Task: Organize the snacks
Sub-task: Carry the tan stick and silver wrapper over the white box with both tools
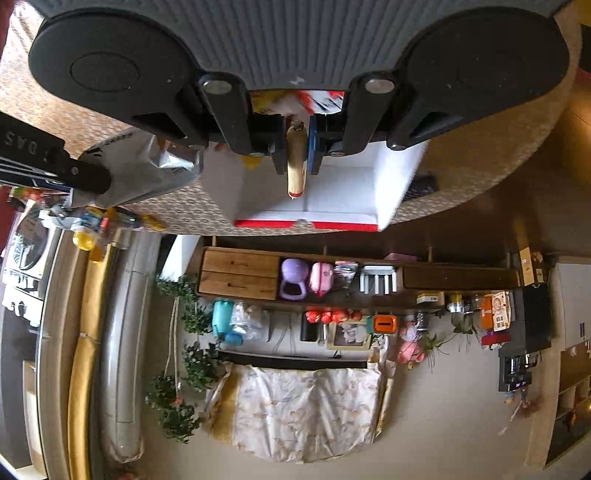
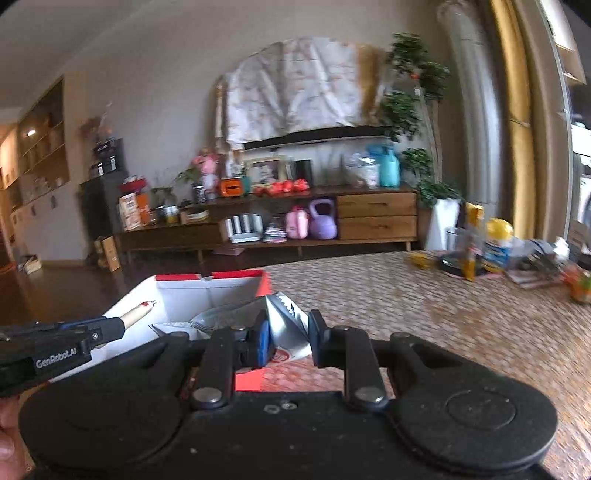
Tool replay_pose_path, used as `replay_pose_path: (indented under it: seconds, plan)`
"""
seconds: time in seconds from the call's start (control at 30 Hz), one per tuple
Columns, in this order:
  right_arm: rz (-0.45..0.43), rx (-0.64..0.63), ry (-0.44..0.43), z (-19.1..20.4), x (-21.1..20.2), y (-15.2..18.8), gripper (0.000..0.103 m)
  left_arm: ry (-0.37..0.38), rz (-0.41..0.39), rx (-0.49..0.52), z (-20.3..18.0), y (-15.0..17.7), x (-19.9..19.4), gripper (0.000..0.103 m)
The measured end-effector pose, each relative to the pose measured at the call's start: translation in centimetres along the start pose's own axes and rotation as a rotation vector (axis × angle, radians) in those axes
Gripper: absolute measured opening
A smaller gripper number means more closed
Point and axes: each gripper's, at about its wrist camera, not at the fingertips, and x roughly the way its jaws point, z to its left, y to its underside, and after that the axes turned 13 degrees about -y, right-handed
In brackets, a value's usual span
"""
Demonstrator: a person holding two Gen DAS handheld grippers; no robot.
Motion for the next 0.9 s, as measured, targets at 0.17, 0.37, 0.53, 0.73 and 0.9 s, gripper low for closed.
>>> replay_pose_path:
  seconds: [0.17, 0.37, 0.53, 0.73, 0.9]
  plan:
    - [0.014, -0.059, -0.036, 1.9, 2.6, -1.2, 0.021, -0.003, 0.032, 0.042, 1.5, -1.8, 2.9, 0.011]
    - [0.059, -0.097, -0.065, 3.1, 6.4, -2.8, 0.021, 0.020, 0.101, 0.086, 2.3, -3.4, 6.8, 0.011]
    - [0.130, -0.115, -0.083, 3.5, 9.7, -3.7, 0.020, 0.048, 0.208, 0.100, 2.6, -3.6, 10.2, 0.011]
    - [0.245, -0.142, -0.095, 4.0, 13.0, -3.6, 0.020, 0.055, 0.297, 0.130, 2.9, -3.5, 13.2, 0.011]
    - [0.318, -0.130, -0.106, 3.4, 15.1, -3.7, 0.020, 0.074, 0.365, 0.114, 3.1, -3.4, 15.5, 0.011]
